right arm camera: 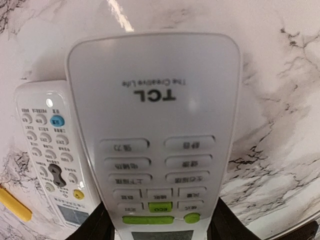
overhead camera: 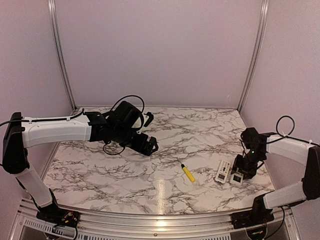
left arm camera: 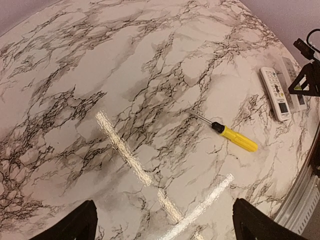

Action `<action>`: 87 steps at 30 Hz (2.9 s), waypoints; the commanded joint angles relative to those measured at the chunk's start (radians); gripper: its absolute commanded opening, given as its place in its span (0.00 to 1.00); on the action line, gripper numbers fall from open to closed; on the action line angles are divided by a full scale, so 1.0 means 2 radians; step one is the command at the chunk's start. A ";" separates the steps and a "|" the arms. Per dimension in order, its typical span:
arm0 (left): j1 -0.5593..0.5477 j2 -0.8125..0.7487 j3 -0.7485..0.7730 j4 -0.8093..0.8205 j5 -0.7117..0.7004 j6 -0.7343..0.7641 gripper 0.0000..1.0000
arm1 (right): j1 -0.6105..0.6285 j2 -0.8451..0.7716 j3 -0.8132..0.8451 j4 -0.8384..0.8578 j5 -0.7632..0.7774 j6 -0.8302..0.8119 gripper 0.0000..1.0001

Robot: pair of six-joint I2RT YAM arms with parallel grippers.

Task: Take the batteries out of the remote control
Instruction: Pick up the remote control from the center of the board, then pass from the right arm to the left

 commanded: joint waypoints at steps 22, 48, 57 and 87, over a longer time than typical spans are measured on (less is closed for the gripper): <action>0.001 -0.003 0.071 0.068 0.146 -0.060 0.98 | 0.001 -0.176 0.109 0.124 -0.117 0.121 0.31; 0.012 0.058 0.129 0.413 0.269 -0.332 0.97 | 0.002 -0.219 0.112 0.475 -0.147 0.247 0.29; 0.010 0.125 0.176 0.531 0.273 -0.474 0.93 | 0.005 -0.221 0.094 0.585 -0.134 0.239 0.30; -0.037 0.065 0.190 0.331 -0.013 0.136 0.86 | 0.174 -0.070 0.230 0.491 -0.019 0.326 0.26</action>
